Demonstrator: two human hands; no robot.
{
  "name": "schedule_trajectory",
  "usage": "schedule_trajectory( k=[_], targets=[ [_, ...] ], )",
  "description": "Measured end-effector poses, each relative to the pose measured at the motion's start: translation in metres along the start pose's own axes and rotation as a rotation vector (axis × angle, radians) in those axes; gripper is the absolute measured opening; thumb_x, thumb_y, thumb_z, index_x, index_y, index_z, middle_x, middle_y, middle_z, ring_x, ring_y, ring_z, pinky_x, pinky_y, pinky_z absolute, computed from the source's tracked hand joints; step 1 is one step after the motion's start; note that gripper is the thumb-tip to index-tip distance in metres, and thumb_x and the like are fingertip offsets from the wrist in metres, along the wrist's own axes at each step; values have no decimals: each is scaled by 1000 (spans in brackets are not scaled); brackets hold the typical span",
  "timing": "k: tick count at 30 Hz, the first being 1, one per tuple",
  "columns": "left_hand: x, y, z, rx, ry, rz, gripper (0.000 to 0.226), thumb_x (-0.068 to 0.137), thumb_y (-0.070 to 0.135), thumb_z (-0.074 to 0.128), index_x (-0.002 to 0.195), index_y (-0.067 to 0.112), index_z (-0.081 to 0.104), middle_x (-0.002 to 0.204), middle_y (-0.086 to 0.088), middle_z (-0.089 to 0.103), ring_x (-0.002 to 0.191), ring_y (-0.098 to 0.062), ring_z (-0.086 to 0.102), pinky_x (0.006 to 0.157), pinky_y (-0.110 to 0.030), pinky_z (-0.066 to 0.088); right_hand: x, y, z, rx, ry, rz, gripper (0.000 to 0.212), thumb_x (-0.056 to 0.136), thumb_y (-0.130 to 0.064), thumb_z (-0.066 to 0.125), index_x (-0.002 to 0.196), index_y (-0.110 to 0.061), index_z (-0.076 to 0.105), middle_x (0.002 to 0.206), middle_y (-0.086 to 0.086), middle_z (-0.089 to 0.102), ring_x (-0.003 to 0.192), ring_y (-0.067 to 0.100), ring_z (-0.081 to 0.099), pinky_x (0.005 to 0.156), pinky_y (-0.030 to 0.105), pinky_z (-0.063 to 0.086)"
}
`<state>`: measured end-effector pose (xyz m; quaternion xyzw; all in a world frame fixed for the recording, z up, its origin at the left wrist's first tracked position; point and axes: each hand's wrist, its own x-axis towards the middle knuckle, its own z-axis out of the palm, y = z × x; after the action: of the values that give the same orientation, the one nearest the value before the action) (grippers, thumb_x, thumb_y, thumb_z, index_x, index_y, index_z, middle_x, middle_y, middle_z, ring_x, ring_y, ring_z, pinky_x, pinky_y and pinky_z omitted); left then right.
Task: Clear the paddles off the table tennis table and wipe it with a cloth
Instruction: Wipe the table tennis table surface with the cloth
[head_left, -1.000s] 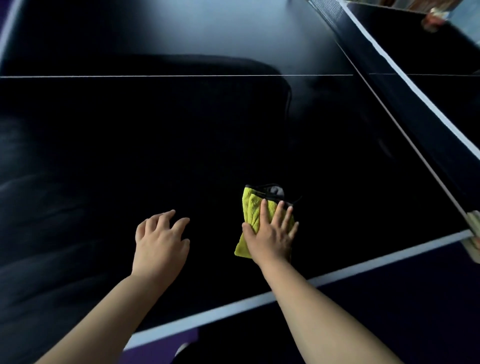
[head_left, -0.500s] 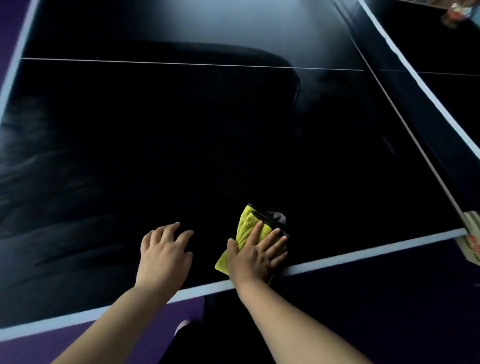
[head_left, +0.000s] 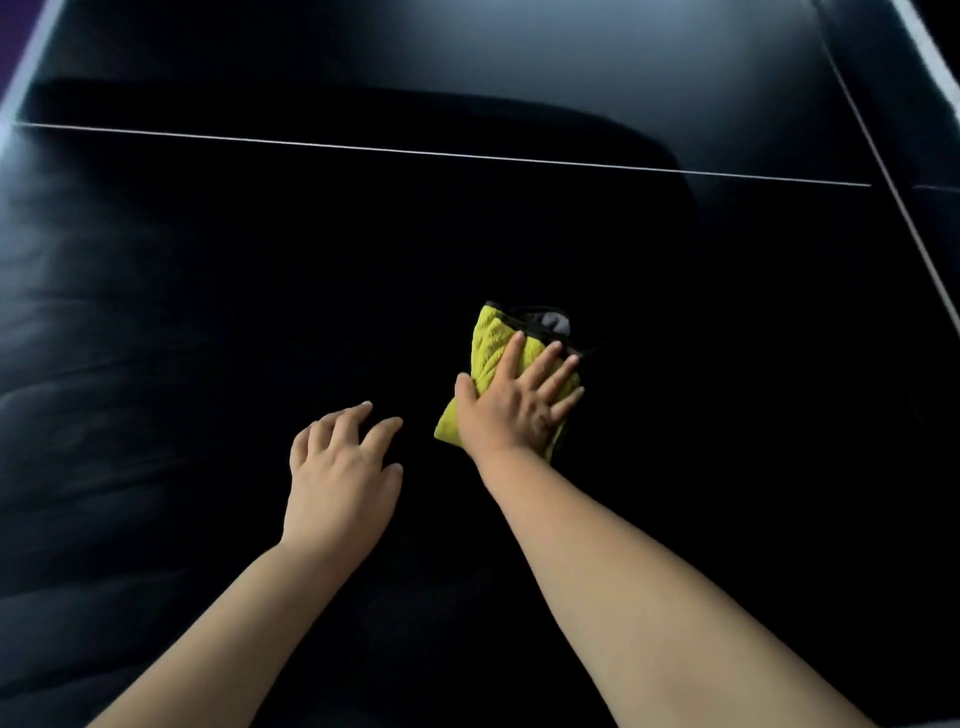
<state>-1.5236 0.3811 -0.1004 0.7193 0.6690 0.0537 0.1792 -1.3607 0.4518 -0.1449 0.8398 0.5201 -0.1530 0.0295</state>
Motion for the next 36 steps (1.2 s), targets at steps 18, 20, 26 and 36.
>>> schedule_trajectory(
  k=[18, 20, 26, 36],
  targets=[
    [24, -58, -20, -43, 71, -222, 48, 85, 23, 63, 132, 21, 53, 142, -10, 42, 132, -30, 29, 111, -46, 17, 138, -57, -42, -314, -57, -613, 73, 95, -45, 37, 153, -40, -8, 161, 9, -20, 147, 32, -20, 118, 52, -8],
    [10, -62, -19, -60, 64, -223, 48, 85, 23, 63, 132, 21, 54, 142, -10, 42, 132, -30, 29, 111, -46, 17, 110, -53, -35, -338, -60, -668, 75, 95, -47, 38, 153, -41, -8, 161, 9, -21, 147, 31, -20, 118, 51, -8],
    [-43, -84, -21, -91, 48, -176, 48, 85, 23, 62, 132, 21, 53, 142, -10, 42, 132, -31, 29, 110, -46, 17, 5, -27, -8, -453, -70, -745, 78, 94, -49, 35, 149, -40, -19, 159, 11, -25, 147, 33, -22, 120, 52, -6],
    [-158, -179, -43, -64, 23, -38, 49, 79, 19, 70, 126, 18, 58, 136, -13, 49, 127, -34, 38, 107, -50, 25, -207, 2, 51, -440, -54, -490, 77, 87, -53, 30, 153, -33, -4, 162, 17, -4, 149, 40, -4, 118, 57, 5]
  ],
)
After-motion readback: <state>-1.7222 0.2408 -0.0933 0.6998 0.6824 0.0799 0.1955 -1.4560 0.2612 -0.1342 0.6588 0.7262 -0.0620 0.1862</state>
